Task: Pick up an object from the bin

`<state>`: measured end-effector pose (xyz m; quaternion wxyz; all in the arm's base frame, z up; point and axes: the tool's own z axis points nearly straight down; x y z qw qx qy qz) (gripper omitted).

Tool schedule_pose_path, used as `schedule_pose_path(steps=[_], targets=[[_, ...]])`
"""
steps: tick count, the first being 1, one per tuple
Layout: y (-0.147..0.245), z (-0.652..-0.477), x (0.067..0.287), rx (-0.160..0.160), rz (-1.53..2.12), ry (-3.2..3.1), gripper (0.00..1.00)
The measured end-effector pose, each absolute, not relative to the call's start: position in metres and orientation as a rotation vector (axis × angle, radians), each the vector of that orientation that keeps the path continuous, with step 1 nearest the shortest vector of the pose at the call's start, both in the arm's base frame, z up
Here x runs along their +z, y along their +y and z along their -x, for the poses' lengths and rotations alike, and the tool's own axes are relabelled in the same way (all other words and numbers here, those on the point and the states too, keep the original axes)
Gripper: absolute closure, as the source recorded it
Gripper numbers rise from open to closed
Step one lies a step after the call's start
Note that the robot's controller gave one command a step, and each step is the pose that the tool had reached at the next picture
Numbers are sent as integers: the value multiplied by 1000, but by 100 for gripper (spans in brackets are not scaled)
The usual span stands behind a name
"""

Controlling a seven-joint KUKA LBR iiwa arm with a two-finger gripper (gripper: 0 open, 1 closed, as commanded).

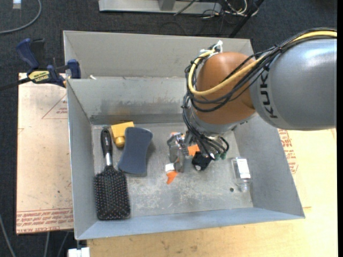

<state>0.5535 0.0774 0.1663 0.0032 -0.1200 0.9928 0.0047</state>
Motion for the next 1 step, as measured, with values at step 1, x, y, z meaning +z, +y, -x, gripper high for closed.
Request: schedule_pose_path(steps=[1], targets=[[79, -557, 225, 16, 344, 3112, 100]])
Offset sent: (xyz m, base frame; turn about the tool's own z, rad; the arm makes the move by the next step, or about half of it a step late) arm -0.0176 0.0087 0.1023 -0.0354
